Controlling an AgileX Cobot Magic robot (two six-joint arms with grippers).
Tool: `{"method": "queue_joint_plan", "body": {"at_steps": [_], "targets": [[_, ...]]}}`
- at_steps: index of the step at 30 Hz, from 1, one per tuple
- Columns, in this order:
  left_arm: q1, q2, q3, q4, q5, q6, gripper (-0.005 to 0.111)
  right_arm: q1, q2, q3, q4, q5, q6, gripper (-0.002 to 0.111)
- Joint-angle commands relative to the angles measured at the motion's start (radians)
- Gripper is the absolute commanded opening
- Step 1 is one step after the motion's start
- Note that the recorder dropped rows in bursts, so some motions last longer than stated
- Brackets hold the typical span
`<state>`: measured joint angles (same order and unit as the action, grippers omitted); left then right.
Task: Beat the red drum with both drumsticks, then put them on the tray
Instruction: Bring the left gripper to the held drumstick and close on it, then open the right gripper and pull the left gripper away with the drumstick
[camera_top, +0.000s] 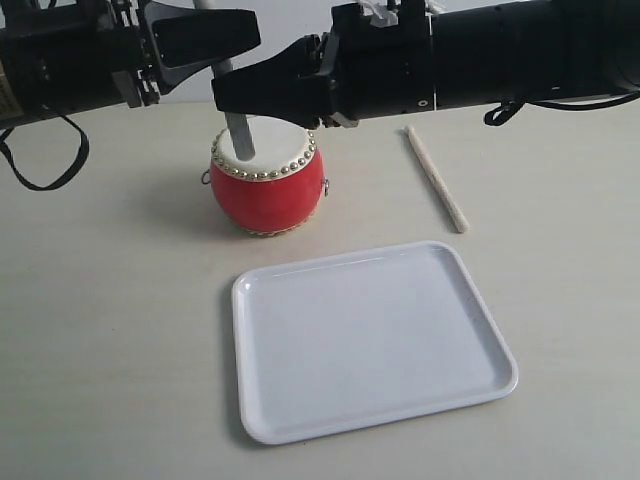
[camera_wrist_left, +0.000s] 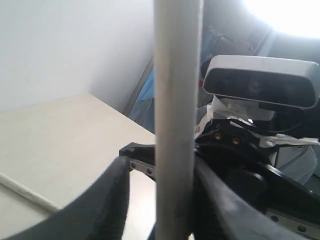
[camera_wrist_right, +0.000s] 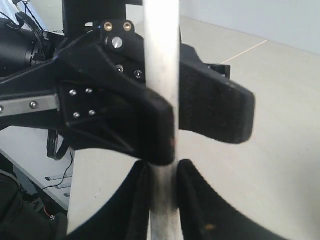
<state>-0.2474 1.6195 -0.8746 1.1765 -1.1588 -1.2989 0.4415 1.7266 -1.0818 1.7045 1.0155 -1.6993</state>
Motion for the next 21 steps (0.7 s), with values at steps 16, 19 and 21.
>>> {"method": "queue_joint_plan", "body": {"at_steps": [16, 19, 21], "targets": [[0.007, -0.003, -0.004, 0.029, -0.005, -0.019, 0.000, 0.000, -0.002, -0.012, 0.022, 0.000, 0.001, 0.023], [0.010, -0.005, -0.004, 0.049, 0.002, -0.019, 0.000, 0.000, -0.002, -0.014, 0.022, 0.000, 0.001, 0.037], [0.019, -0.011, -0.004, 0.065, 0.003, -0.019, 0.000, 0.000, -0.004, -0.014, 0.022, 0.000, 0.001, 0.044]]}}
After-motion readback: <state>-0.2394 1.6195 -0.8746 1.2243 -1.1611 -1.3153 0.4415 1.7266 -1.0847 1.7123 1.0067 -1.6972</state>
